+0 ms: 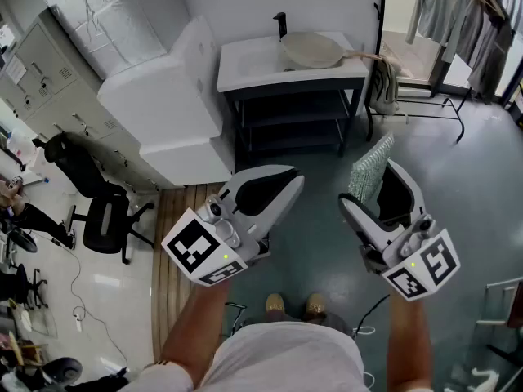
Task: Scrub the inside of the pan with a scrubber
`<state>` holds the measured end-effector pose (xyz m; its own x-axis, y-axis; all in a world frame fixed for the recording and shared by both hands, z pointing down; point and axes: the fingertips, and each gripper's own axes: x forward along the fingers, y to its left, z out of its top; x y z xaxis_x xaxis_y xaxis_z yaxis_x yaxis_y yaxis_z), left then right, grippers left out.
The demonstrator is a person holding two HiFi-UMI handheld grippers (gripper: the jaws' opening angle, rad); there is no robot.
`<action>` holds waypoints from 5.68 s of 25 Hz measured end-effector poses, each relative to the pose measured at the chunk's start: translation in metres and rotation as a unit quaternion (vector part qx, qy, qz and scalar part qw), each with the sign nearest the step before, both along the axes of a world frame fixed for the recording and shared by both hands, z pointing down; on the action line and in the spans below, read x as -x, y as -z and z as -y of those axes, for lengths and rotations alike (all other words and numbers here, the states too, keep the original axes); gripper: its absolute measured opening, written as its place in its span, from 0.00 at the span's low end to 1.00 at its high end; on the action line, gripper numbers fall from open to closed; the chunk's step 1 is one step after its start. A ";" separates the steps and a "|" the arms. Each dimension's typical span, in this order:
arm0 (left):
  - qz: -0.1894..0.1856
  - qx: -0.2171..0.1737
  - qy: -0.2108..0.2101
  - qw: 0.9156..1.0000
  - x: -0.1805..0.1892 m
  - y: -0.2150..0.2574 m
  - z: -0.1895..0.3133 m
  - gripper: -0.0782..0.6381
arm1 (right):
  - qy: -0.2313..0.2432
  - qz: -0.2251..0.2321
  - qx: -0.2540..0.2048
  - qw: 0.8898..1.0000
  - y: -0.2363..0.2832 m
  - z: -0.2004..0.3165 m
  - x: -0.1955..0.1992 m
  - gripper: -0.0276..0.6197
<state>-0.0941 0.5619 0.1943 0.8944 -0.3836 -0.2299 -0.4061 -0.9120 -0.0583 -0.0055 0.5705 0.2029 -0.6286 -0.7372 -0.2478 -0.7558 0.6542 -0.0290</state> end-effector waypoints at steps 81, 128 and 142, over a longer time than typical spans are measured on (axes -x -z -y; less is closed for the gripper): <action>0.007 0.020 0.091 0.996 -0.001 -0.027 0.545 0.13 | 0.007 -0.061 -0.002 0.998 0.002 0.517 -0.047 0.59; 0.099 0.262 0.127 0.952 -0.034 -0.165 0.813 0.41 | 0.021 -0.166 0.112 0.979 -0.076 0.789 -0.056 0.59; 0.111 0.461 0.160 0.866 -0.048 -0.235 0.836 0.45 | 0.042 -0.258 0.209 0.942 -0.157 0.835 -0.058 0.59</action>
<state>-0.0464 -0.2739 0.4292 0.6917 -0.5483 0.4701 -0.7184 -0.4554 0.5258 0.0522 -0.2641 0.3595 -0.6462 -0.6448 0.4083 -0.6858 0.7253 0.0600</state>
